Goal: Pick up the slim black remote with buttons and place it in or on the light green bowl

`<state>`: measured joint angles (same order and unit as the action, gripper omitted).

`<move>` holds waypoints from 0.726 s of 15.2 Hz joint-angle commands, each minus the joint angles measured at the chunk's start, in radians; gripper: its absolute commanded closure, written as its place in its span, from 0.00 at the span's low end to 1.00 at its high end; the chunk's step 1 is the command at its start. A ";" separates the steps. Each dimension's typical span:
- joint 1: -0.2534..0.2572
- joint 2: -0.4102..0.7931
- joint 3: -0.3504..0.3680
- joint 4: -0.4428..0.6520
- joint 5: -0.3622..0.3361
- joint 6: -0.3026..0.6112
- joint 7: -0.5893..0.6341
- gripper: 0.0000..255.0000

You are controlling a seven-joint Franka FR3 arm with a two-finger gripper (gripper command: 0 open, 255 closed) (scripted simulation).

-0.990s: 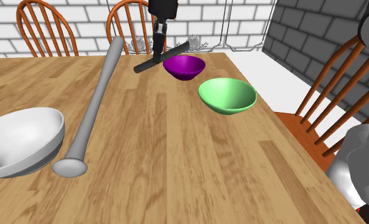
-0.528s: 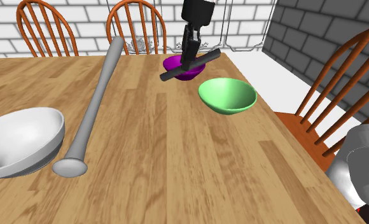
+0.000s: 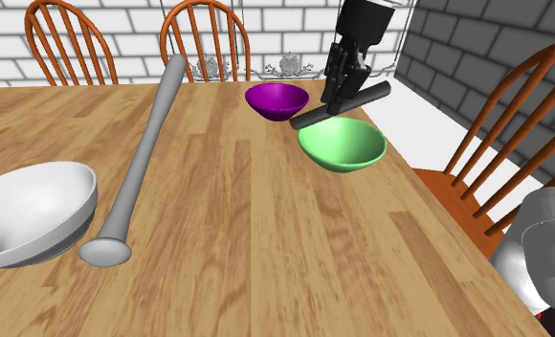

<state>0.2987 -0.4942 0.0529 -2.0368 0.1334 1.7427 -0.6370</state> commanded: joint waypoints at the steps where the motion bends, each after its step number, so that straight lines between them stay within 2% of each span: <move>1: -0.002 -0.060 -0.011 -0.053 0.000 -0.009 -0.012 1.00; 11: -0.001 -0.090 -0.007 -0.211 0.007 0.119 -0.026 1.00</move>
<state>0.2977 -0.5831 0.0452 -2.2332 0.1392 1.8482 -0.6624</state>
